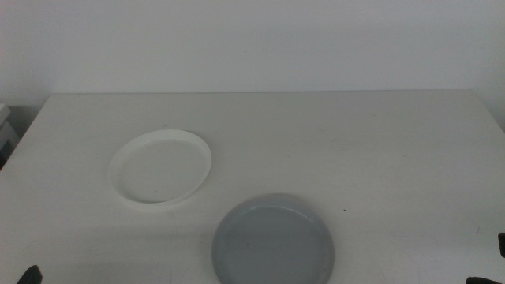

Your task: Stack the three bowls on top of each other.

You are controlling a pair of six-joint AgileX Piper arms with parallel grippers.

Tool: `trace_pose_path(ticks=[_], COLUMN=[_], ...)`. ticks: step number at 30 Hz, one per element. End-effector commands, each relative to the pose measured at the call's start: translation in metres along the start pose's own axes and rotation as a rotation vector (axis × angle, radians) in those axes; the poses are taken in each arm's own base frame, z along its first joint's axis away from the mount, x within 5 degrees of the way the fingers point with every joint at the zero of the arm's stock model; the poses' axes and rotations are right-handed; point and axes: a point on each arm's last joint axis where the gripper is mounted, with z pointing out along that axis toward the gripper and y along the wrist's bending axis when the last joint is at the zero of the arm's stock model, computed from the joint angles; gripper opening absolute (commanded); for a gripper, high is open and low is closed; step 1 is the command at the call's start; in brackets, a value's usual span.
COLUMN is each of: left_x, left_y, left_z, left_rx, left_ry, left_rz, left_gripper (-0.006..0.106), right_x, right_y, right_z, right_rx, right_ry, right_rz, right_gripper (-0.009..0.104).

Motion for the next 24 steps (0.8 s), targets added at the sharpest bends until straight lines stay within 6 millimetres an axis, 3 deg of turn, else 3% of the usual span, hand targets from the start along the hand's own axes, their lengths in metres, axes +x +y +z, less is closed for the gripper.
trace_pose_path(ticks=[1,7,10,19,24], left_x=[-0.009,-0.054,-0.091,-0.192,-0.224], left_y=[0.0,-0.002,-0.003,-0.007,-0.007], left_z=[-0.002,0.0,0.01,0.06,0.097], left_rx=[0.0,-0.002,-0.003,-0.007,-0.011], left_ry=[-0.091,-0.02,0.073,0.312,0.39], left_rz=[-0.009,-0.023,-0.023,-0.026,-0.02], left_gripper=[0.105,0.105,0.105,0.105,0.105], right_x=[-0.011,-0.011,-0.011,-0.011,-0.011], right_y=[-0.001,-0.001,-0.001,-0.001,-0.001], right_z=[-0.003,-0.003,-0.003,-0.003,-0.003], right_rx=[0.01,0.01,0.01,0.01,0.01], right_ry=[-0.073,-0.073,-0.073,-0.073,-0.073], right_rz=[-0.006,-0.006,-0.006,-0.006,-0.006], right_gripper=[0.05,0.05,0.05,0.05,0.05])
